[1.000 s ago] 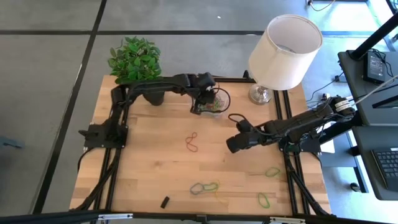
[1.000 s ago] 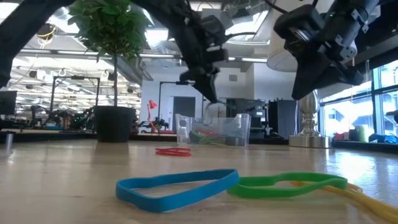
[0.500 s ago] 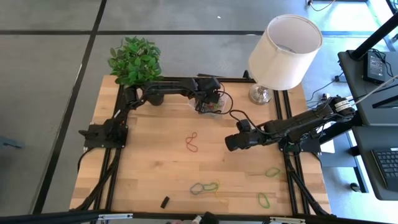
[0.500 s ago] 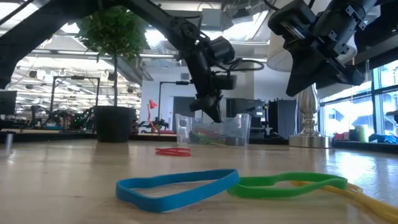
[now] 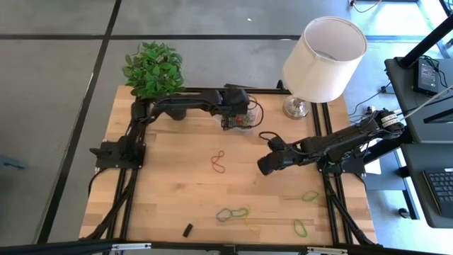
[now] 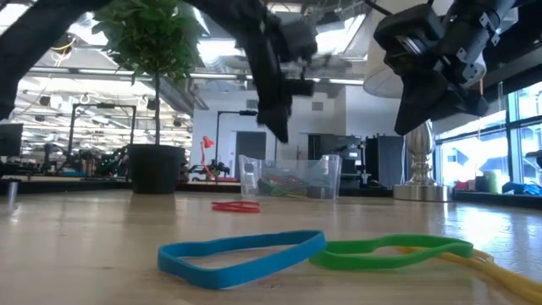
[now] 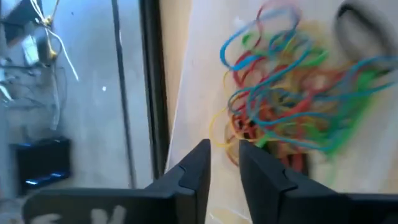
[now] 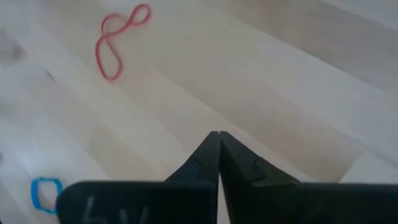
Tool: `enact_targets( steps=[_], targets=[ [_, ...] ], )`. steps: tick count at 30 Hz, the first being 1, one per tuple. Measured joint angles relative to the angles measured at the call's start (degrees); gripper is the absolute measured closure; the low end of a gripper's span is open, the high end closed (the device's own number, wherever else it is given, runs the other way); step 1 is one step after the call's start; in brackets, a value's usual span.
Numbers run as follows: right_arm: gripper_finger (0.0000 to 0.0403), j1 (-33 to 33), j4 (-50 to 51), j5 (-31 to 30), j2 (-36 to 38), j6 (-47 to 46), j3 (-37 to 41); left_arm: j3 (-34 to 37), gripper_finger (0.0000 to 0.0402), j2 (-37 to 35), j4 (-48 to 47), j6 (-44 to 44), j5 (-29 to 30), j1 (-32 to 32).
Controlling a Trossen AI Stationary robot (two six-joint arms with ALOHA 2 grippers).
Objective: Pick and place rubber bands into bin
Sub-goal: Put the green rubber band into the transparent bin
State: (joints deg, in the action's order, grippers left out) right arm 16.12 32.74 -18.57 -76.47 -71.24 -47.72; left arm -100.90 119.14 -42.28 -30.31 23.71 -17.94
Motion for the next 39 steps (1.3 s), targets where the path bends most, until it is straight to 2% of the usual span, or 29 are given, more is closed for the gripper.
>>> enact_targets(
  steps=[3,6,9,14,18,24,28,32,36,39],
  targets=[
    [0.0392,0.0,0.1,0.0,0.0,3.1,0.0,0.0,0.0352,-4.2,-3.0,10.4,-4.5,0.8],
    [0.0392,0.0,0.6,1.7,0.0,8.3,0.0,0.0,0.039,-8.7,-7.6,21.3,-11.4,1.2],
    [0.0392,0.0,1.8,5.5,0.0,15.1,0.0,0.2,0.0397,-11.6,-12.9,30.2,-16.2,2.0],
    [0.0393,0.1,3.5,7.0,0.0,15.9,0.0,0.2,0.04,-13.7,-19.9,38.4,-16.8,6.2],
    [0.0399,1.3,5.3,7.0,0.0,12.4,0.0,3.1,0.04,-13.7,-19.8,40.5,-15.9,11.3],
    [0.0401,8.4,9.0,10.5,0.0,0.9,0.0,13.1,0.04,-13.7,-13.6,43.9,-16.6,19.2],
    [0.0401,15.7,14.3,16.4,-0.5,-15.6,-0.7,21.0,0.04,-16.6,-4.1,46.2,-18.1,22.8],
    [0.0402,23.9,15.6,18.7,-2.6,-29.8,-3.1,28.8,0.04,-21.7,3.7,46.2,-19.5,24.9],
    [0.0401,30.5,15.0,22.1,-6.5,-40.5,-6.6,35.8,0.04,-28.6,5.4,46.3,-19.4,25.7],
    [0.0397,34.1,14.6,27.0,-10.6,-44.7,-9.6,40.7,0.04,-34.1,5.3,47.4,-19.2,26.5]
  ],
)
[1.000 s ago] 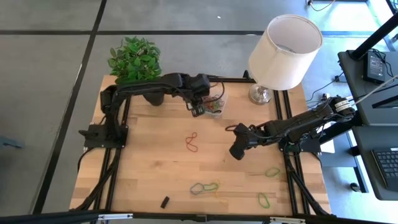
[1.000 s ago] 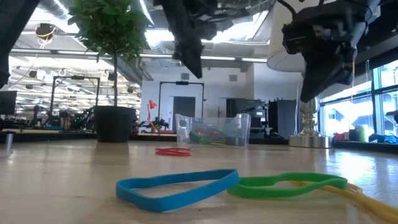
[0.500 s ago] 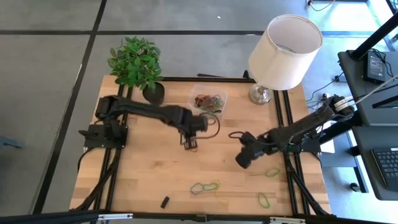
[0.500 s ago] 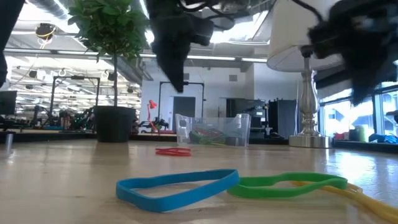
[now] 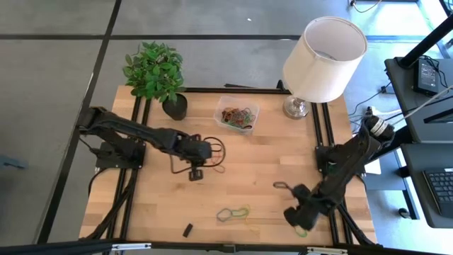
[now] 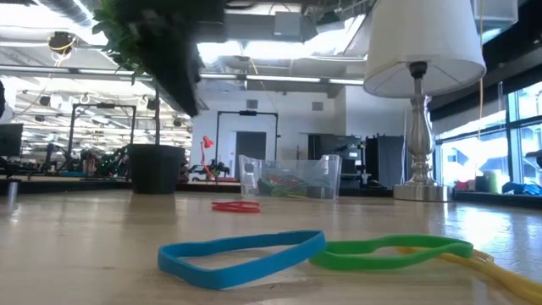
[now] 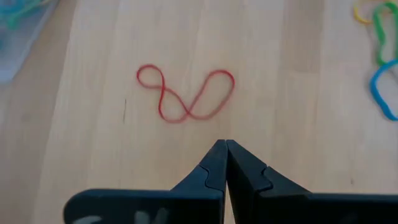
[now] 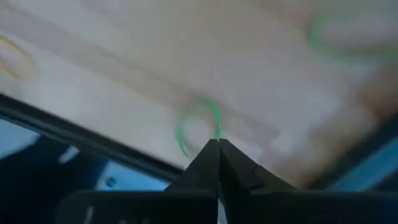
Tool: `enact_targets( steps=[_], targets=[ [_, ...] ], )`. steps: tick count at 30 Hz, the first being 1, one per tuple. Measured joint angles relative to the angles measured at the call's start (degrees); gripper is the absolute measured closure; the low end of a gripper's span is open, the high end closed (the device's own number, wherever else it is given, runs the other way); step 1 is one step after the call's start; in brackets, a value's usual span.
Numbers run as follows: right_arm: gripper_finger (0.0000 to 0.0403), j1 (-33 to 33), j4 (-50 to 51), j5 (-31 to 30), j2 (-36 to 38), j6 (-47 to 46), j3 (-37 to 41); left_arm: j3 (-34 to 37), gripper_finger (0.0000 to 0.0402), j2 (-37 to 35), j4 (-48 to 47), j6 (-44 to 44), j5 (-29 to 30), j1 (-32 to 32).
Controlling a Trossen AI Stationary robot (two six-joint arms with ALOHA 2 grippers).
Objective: Pick and place rubber bands into bin
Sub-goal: Put the green rubber band into the transparent bin
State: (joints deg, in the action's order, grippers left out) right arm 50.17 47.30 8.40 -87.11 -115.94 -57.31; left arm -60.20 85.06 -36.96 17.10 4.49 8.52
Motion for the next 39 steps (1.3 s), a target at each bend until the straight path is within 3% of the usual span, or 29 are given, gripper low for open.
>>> enact_targets(
  steps=[9,14,19,22,25,29,35,39],
  targets=[
    [0.036,4.5,-0.3,3.5,-13.3,-0.6,-5.5,10.6,0.04,-12.4,2.9,3.2,0.2,1.4],
    [0.033,4.5,-3.4,3.3,-15.6,0.2,-4.2,12.3,0.04,-15.1,2.8,3.2,0.1,2.2],
    [0.0325,4.5,-5.2,2.7,-16.5,-0.6,-2.5,12.4,0.04,-15.3,2.5,3.2,-1.2,3.3],
    [0.0341,4.4,-8.0,3.1,-17.1,-1.0,-1.2,12.4,0.04,-15.3,2.5,3.2,-1.7,4.0],
    [0.0386,3.9,-9.5,3.4,-17.6,-2.2,-0.8,12.4,0.04,-15.3,2.5,3.2,-1.7,4.7],
    [0.0396,1.8,-7.3,3.2,-17.7,-1.7,-2.9,12.4,0.04,-15.3,2.4,2.3,-1.8,5.3],
    [0.0401,-4.8,2.5,-4.3,-17.1,7.0,-11.2,12.4,0.04,-15.3,2.8,-0.6,-1.5,3.5],
    [0.0401,-11.1,9.7,-6.2,-17.1,18.1,-17.9,12.4,0.04,-15.2,4.9,-3.6,-1.9,0.0]
  ],
)
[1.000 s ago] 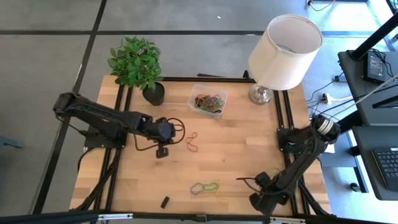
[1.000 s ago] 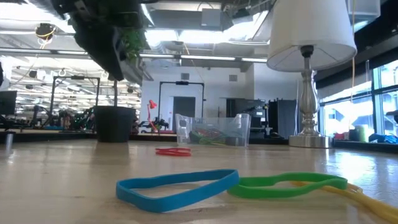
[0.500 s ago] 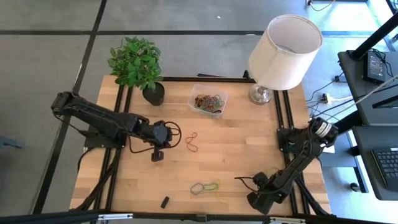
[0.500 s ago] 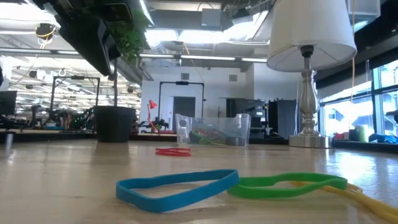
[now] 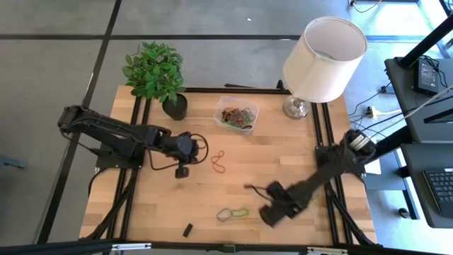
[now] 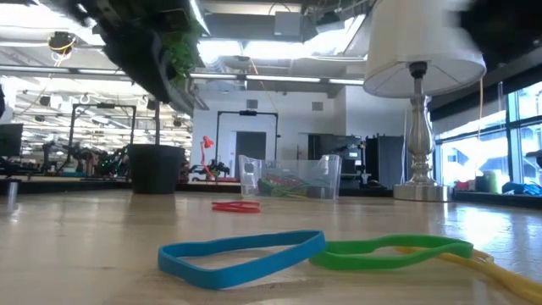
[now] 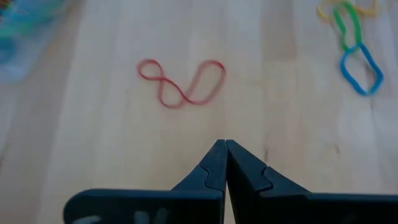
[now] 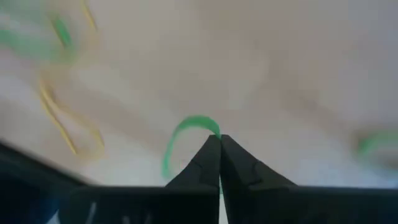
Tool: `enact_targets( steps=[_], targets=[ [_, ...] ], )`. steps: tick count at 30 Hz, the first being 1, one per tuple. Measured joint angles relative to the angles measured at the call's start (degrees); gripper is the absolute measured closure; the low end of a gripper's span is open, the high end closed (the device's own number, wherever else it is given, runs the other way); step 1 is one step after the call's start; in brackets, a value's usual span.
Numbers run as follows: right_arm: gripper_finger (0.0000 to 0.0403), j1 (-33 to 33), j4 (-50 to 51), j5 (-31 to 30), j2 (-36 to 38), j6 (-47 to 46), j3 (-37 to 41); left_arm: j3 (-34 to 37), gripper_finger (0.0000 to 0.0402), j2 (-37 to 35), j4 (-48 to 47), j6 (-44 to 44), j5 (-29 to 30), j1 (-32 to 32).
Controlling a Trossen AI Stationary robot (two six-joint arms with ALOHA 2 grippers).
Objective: Pick and place rubber bands into bin
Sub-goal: Put the green rubber band into the transparent bin
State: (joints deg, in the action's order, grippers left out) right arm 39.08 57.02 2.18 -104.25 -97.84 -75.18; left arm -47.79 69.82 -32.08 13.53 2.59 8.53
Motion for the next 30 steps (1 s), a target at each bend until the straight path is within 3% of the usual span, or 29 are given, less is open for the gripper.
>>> enact_targets(
  steps=[7,13,18,24,30],
  targets=[
    [0.0402,-13.3,9.3,-8.9,0.1,26.6,-8.6,0.0,0.04,0.0,3.4,-0.8,-0.7,-6.2],
    [0.0403,-26.6,6.9,-16.8,0.1,49.5,-12.1,0.0,0.04,0.0,4.1,-0.1,-0.7,-10.0],
    [0.0403,-37.0,-3.4,-19.1,0.1,65.6,-12.7,0.0,0.04,0.0,4.1,3.2,-0.7,-11.8],
    [0.0403,-46.6,-14.7,-21.9,-1.8,75.1,-12.7,0.0,0.04,0.0,4.1,8.8,0.7,-11.7],
    [0.0403,-51.8,-19.1,-22.9,-7.9,80.0,-12.7,0.0,0.04,0.0,4.5,12.4,4.6,-10.4]
  ],
)
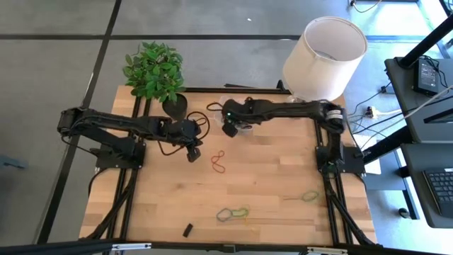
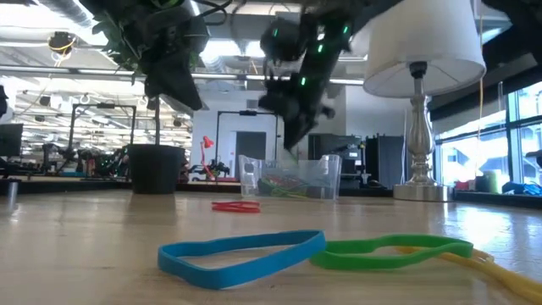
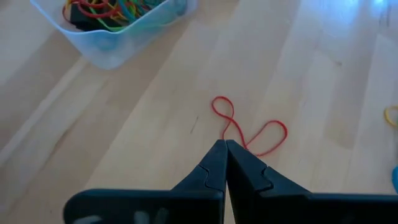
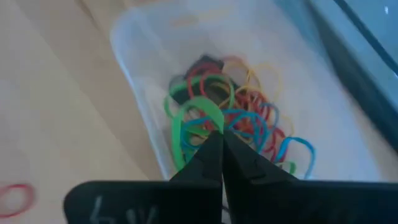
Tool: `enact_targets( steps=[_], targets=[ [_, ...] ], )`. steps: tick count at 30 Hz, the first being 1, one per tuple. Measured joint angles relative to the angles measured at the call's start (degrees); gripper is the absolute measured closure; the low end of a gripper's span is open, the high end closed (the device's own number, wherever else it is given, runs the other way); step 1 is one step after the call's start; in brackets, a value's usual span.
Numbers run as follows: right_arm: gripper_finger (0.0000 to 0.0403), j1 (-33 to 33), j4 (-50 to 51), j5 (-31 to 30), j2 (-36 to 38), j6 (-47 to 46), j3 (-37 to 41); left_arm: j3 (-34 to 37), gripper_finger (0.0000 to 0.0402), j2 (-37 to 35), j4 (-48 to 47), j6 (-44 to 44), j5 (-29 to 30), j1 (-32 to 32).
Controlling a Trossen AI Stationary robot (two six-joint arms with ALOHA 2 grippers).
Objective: Pick and place rubber bands into bin
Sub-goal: Put the green rubber band into the transparent bin, then put the black rubber band into the transparent bin
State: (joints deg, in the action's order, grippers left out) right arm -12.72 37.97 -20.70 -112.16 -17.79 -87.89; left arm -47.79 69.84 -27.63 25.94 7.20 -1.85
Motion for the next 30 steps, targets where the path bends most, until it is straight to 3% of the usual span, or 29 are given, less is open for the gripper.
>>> enact_targets(
  steps=[9,25,30],
  targets=[
    [0.0382,-2.8,0.3,0.3,-7.6,0.3,0.1,0.0,0.04,0.0,0.1,2.1,1.5,1.1],
    [0.0283,-3.1,2.9,2.3,-6.2,-1.6,0.0,0.0,0.04,0.0,0.0,0.0,2.8,1.1],
    [0.0268,-3.1,4.6,2.6,-3.8,-6.8,0.0,0.0,0.04,0.0,0.0,-4.0,2.7,1.1]
  ],
)
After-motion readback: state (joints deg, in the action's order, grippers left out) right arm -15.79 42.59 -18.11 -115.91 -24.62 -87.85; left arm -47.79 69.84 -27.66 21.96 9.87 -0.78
